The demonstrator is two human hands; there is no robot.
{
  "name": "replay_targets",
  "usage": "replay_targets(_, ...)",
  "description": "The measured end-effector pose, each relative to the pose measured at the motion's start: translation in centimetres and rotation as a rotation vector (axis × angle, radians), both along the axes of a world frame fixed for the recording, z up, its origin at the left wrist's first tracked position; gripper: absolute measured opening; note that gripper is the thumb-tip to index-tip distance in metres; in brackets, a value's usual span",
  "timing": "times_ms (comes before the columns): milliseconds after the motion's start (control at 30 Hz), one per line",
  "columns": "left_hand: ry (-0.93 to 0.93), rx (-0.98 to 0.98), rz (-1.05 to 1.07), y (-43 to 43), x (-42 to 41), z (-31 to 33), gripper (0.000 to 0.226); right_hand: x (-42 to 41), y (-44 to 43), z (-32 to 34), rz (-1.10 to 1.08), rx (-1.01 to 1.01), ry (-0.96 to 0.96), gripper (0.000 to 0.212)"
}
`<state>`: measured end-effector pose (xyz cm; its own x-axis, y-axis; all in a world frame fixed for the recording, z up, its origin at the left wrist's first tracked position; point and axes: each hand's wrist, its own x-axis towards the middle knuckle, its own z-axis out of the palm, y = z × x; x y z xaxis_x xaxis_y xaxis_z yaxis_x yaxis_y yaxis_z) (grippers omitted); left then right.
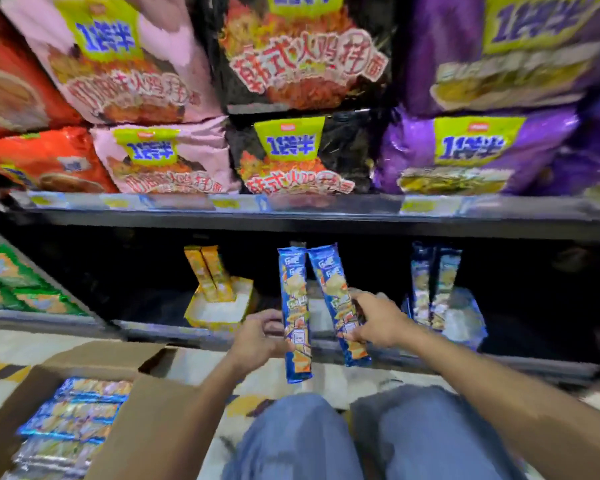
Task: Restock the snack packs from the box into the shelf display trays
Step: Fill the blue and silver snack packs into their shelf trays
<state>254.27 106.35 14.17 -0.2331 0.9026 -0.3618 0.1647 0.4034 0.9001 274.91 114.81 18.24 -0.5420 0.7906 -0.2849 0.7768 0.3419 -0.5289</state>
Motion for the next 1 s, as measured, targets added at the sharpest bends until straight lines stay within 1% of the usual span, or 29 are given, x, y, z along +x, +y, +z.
replay_targets(100,0.091,0.055,-0.115,2.8,4.1,-0.3,0.042,4.5,1.4,-0.9,-0.095,-0.029,0.008,0.063)
replay_targets(167,0.122,0.053,-0.137,4.8,6.7,-0.7,0.044,7.0,2.2,-1.3,-0.15,-0.046,0.013,0.067)
replay_targets(300,0.071,0.024,-0.165,8.5,11.5,-2.1,0.044,11.3,3.5,-2.0,-0.255,-0.03,-0.018,0.073)
replay_targets(367,0.043,0.017,-0.184,10.1,13.5,-2.9,0.044,13.3,4.4,-2.6,-0.316,-0.035,0.002,0.067)
replay_targets(433,0.014,0.022,-0.173,11.7,15.5,-3.8,0.047,15.3,5.4,-3.4,-0.374,-0.015,0.026,0.052)
replay_targets(500,-0.006,0.04,-0.157,13.5,17.5,-4.6,0.048,17.0,6.5,-4.2,-0.427,0.009,0.037,0.043)
replay_targets(600,-0.001,0.077,-0.151,16.0,19.9,-6.4,0.042,18.9,8.2,-5.8,-0.489,0.022,0.031,0.04)
replay_targets(733,0.011,0.087,-0.127,18.9,22.3,-9.0,0.051,20.5,10.8,-8.6,-0.551,-0.004,0.045,0.039)
replay_targets(833,0.114,0.117,-0.086,20.3,23.1,-11.0,0.049,20.5,12.5,-10.7,-0.591,-0.022,0.073,0.029)
replay_targets(867,0.138,0.116,-0.073,20.4,23.1,-11.5,0.046,20.2,12.8,-11.4,-0.603,-0.025,0.082,0.03)
replay_targets(1000,0.141,0.113,-0.022,20.5,22.7,-13.6,0.05,19.1,13.9,-14.3,-0.614,-0.067,0.095,0.03)
